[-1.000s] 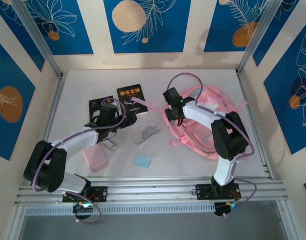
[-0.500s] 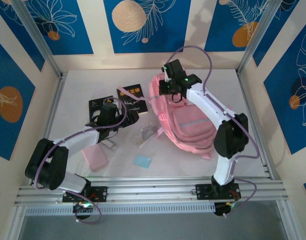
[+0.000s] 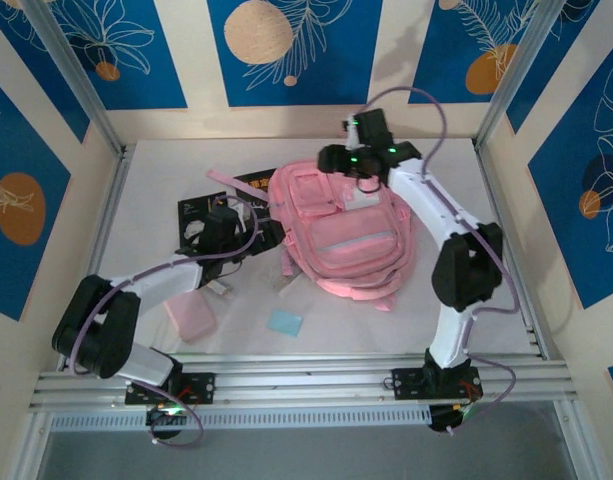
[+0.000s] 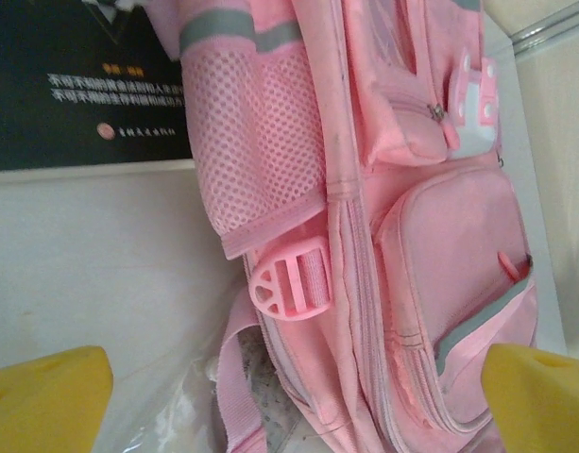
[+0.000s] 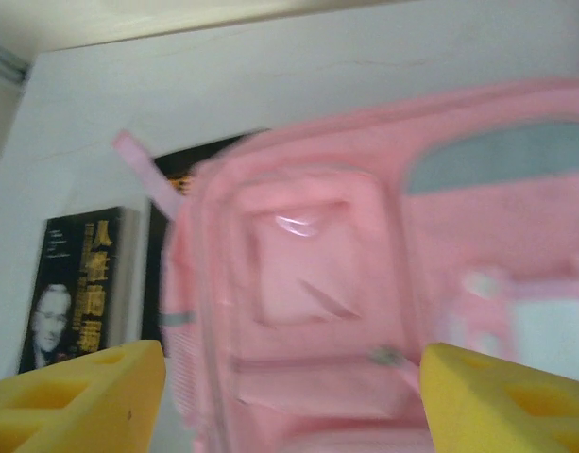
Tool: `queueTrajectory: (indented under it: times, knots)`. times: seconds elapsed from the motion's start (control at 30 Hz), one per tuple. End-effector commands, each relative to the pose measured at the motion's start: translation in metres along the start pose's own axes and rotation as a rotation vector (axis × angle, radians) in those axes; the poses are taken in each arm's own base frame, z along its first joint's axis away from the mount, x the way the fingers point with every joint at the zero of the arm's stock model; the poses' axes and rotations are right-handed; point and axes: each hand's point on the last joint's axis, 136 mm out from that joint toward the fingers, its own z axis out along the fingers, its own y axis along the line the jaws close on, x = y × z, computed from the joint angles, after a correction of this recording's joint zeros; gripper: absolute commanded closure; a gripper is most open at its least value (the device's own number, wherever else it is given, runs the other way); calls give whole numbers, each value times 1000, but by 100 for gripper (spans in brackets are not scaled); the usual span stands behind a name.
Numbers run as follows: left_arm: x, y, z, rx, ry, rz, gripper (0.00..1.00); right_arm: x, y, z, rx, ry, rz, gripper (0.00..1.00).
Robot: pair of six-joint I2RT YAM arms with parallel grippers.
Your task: Pack books, pencil case, and school supplies into a backpack
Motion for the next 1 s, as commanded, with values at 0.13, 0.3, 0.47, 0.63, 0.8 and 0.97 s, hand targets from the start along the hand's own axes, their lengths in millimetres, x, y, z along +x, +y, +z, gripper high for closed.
queueTrajectory:
  times: [0.13,0.3,0.47,0.63,0.8,0.97]
  knots:
    - [19,-18,37,60,55,-19,0,43,-119,-39,97,40,169,23]
    - [20,-20,58,39,50,3,0,95,-161,-43,44,90,355,20]
    - [23,-20,76,52,45,3,1,146,-168,-29,-17,149,448,13]
    - [21,-19,94,56,45,64,12,175,-155,-17,-118,219,523,19]
    - [4,-50,108,151,36,88,35,182,-126,-29,-210,225,542,50]
    - [-34,-108,107,279,-7,137,31,177,-88,-45,-309,219,534,55]
